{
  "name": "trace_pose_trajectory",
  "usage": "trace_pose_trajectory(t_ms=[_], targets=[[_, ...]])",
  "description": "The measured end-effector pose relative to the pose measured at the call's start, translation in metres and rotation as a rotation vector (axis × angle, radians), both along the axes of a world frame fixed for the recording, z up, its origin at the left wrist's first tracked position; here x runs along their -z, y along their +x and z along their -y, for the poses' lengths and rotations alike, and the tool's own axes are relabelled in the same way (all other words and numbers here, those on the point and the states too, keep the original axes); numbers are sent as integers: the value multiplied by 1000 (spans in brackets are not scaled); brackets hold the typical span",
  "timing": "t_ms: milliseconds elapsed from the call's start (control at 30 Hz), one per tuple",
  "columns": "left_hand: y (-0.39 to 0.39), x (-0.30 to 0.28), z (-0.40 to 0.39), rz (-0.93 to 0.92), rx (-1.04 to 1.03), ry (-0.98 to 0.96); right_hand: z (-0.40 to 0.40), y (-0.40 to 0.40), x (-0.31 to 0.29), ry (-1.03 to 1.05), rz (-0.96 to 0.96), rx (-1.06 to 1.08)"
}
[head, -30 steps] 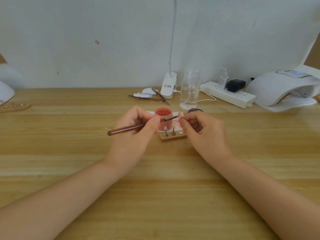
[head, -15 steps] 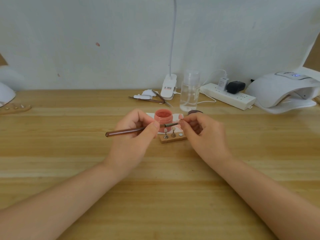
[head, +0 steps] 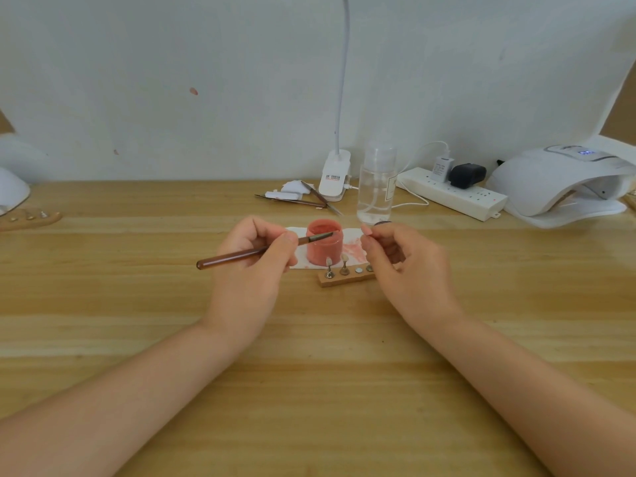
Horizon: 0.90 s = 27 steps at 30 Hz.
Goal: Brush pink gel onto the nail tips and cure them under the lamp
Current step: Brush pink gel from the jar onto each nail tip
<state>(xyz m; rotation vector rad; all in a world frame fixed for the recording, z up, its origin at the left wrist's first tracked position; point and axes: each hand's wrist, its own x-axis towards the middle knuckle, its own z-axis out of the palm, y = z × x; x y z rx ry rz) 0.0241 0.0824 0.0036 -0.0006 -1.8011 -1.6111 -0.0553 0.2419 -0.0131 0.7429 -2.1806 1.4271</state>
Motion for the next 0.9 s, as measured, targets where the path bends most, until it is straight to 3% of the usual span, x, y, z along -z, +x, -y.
trace_pose_trajectory(t_ms=[367, 733, 900], targets=[[-2, 1, 1, -12, -4, 10, -2, -1, 1, 20, -100, -14], [-3, 4, 3, -19, -3, -8, 2, 3, -1, -76, 108, -11], [-5, 7, 4, -17, -4, 16, 2, 1, 2, 59, 118, 9]])
